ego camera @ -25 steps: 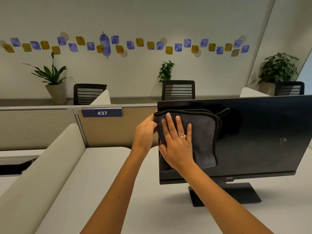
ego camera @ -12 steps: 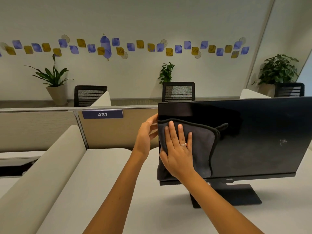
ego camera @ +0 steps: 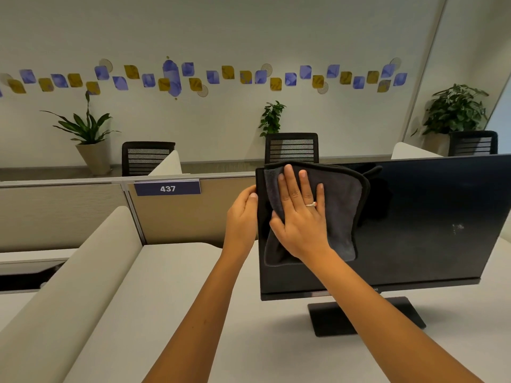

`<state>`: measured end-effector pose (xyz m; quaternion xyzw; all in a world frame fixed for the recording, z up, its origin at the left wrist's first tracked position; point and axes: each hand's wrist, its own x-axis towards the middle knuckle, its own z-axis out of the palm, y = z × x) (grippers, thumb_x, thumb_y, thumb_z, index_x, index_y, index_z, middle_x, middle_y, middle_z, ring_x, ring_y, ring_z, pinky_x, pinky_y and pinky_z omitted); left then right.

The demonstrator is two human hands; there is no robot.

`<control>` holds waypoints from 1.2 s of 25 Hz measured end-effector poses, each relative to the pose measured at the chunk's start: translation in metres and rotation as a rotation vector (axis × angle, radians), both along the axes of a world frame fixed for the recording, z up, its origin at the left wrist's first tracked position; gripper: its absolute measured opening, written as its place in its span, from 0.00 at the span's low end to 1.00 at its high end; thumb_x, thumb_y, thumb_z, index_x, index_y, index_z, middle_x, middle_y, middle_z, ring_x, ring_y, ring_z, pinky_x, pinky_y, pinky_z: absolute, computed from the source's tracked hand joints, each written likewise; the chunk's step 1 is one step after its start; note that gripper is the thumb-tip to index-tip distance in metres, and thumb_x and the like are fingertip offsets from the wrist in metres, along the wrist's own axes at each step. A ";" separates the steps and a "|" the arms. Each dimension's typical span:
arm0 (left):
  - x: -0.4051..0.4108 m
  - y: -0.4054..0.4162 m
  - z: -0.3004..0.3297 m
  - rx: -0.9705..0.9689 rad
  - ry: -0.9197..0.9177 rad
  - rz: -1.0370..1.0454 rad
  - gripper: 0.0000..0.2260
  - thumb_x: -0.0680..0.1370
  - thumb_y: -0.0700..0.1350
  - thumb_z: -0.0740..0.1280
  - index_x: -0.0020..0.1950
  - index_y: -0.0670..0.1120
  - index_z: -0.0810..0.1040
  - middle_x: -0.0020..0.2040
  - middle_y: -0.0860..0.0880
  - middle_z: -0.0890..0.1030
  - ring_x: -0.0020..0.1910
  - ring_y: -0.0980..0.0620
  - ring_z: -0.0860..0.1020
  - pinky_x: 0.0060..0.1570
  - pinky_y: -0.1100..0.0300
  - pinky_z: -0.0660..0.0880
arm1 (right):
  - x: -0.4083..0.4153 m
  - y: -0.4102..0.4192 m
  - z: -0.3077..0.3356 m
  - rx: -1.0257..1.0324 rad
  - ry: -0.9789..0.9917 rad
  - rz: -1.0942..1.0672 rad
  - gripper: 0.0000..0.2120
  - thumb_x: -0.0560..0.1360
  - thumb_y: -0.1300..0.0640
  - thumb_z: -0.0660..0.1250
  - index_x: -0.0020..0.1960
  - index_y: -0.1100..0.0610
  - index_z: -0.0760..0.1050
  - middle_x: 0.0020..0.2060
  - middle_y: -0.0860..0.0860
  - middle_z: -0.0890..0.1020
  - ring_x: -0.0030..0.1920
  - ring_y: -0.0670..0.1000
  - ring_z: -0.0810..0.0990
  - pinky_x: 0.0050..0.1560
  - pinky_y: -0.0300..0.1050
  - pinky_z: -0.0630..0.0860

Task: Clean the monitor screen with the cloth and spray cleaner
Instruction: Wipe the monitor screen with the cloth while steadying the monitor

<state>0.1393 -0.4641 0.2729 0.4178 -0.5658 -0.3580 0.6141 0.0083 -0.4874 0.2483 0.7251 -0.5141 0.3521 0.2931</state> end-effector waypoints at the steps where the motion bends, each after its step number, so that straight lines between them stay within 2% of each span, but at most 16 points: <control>1: -0.002 0.000 -0.002 -0.004 -0.039 0.035 0.13 0.82 0.46 0.54 0.63 0.50 0.72 0.57 0.50 0.79 0.57 0.53 0.77 0.55 0.59 0.76 | -0.010 0.000 0.001 0.008 -0.022 -0.021 0.35 0.76 0.46 0.51 0.77 0.54 0.43 0.77 0.50 0.44 0.77 0.53 0.43 0.74 0.58 0.40; 7: -0.008 -0.004 -0.006 -0.005 -0.177 0.201 0.15 0.81 0.44 0.55 0.67 0.49 0.70 0.62 0.52 0.76 0.60 0.54 0.73 0.57 0.63 0.70 | -0.092 0.001 0.004 0.068 -0.157 -0.127 0.36 0.74 0.46 0.51 0.77 0.53 0.39 0.76 0.51 0.43 0.76 0.53 0.40 0.74 0.60 0.44; 12: -0.009 -0.009 0.001 0.082 -0.229 0.227 0.15 0.81 0.43 0.55 0.67 0.50 0.68 0.64 0.50 0.75 0.64 0.49 0.72 0.61 0.53 0.70 | -0.169 0.000 0.007 0.116 -0.441 -0.147 0.37 0.74 0.47 0.51 0.74 0.47 0.31 0.75 0.47 0.38 0.75 0.50 0.36 0.74 0.61 0.43; 14: -0.009 -0.009 0.004 0.094 -0.239 0.240 0.15 0.81 0.43 0.56 0.67 0.50 0.68 0.64 0.51 0.75 0.64 0.49 0.72 0.61 0.53 0.70 | -0.193 -0.002 0.007 0.122 -0.465 -0.152 0.37 0.75 0.46 0.50 0.75 0.47 0.31 0.75 0.46 0.37 0.75 0.50 0.36 0.74 0.63 0.44; 20: -0.011 -0.006 0.003 0.127 -0.221 0.298 0.14 0.81 0.42 0.56 0.67 0.51 0.69 0.64 0.50 0.75 0.64 0.48 0.72 0.65 0.48 0.70 | -0.178 -0.009 0.005 0.125 -0.380 -0.138 0.38 0.74 0.47 0.52 0.76 0.54 0.34 0.76 0.52 0.38 0.75 0.55 0.34 0.72 0.64 0.39; 23: -0.015 -0.004 0.003 0.138 -0.222 0.350 0.15 0.81 0.43 0.56 0.67 0.50 0.69 0.64 0.49 0.75 0.64 0.47 0.72 0.65 0.47 0.70 | -0.147 -0.009 -0.004 0.097 -0.205 -0.074 0.38 0.74 0.46 0.53 0.77 0.57 0.39 0.76 0.53 0.41 0.76 0.58 0.38 0.72 0.64 0.37; 27: -0.024 -0.003 0.004 0.128 -0.212 0.419 0.14 0.81 0.43 0.56 0.67 0.49 0.69 0.64 0.48 0.75 0.65 0.46 0.71 0.63 0.50 0.69 | -0.116 -0.007 -0.032 0.079 0.078 0.033 0.39 0.72 0.45 0.54 0.77 0.56 0.43 0.77 0.53 0.44 0.77 0.59 0.43 0.73 0.63 0.36; 30: -0.030 0.005 0.003 0.108 -0.205 0.442 0.16 0.82 0.48 0.54 0.69 0.50 0.66 0.67 0.48 0.72 0.67 0.46 0.69 0.65 0.50 0.68 | -0.124 -0.001 -0.061 0.105 0.151 0.051 0.38 0.73 0.45 0.54 0.77 0.53 0.44 0.77 0.51 0.44 0.77 0.56 0.43 0.73 0.60 0.35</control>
